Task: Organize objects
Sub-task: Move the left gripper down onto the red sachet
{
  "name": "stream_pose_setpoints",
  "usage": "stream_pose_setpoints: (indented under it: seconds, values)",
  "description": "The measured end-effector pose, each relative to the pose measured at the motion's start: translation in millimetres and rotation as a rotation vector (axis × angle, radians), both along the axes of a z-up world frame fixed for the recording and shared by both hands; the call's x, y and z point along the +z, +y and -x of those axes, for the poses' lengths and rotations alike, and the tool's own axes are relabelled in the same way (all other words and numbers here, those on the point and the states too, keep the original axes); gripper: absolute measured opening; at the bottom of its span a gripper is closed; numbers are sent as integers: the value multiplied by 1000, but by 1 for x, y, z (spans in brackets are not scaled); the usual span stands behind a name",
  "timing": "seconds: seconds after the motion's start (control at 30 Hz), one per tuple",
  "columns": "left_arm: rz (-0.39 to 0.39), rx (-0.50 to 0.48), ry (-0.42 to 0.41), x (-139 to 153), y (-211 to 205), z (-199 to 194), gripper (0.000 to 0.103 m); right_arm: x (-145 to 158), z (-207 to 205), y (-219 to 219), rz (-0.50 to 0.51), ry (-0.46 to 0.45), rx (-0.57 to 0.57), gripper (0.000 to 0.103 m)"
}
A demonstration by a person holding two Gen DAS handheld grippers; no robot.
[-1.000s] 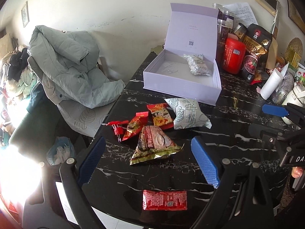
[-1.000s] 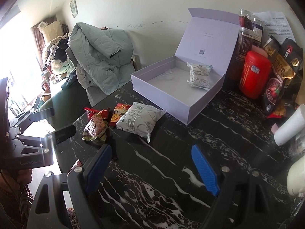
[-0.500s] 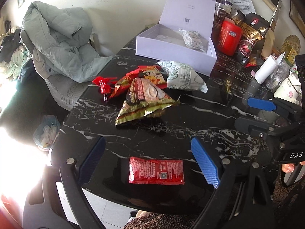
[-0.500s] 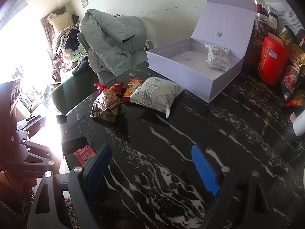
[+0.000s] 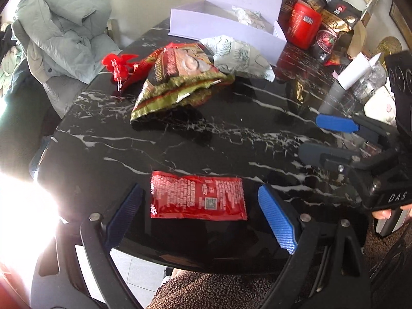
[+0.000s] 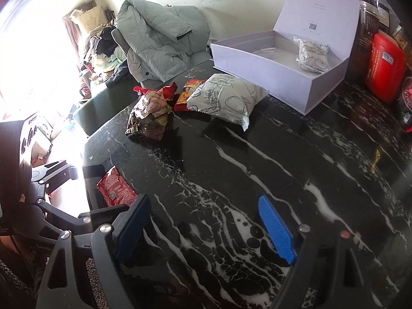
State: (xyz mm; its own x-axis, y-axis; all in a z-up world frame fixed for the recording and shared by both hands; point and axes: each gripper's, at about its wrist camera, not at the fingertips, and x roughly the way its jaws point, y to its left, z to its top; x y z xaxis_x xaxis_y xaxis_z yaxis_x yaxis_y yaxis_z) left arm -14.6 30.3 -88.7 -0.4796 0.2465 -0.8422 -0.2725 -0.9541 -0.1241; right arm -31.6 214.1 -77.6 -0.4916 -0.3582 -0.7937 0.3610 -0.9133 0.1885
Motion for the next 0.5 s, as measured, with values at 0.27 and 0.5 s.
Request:
stream_pose_setpoints:
  seconds: [0.27, 0.5]
  values:
    - [94, -61, 51, -7, 11, -6, 91, -8, 4, -2, -4, -21, 4, 87]
    - [83, -90, 95, -5, 7, -10, 79, -14, 8, -5, 0, -39, 11, 87]
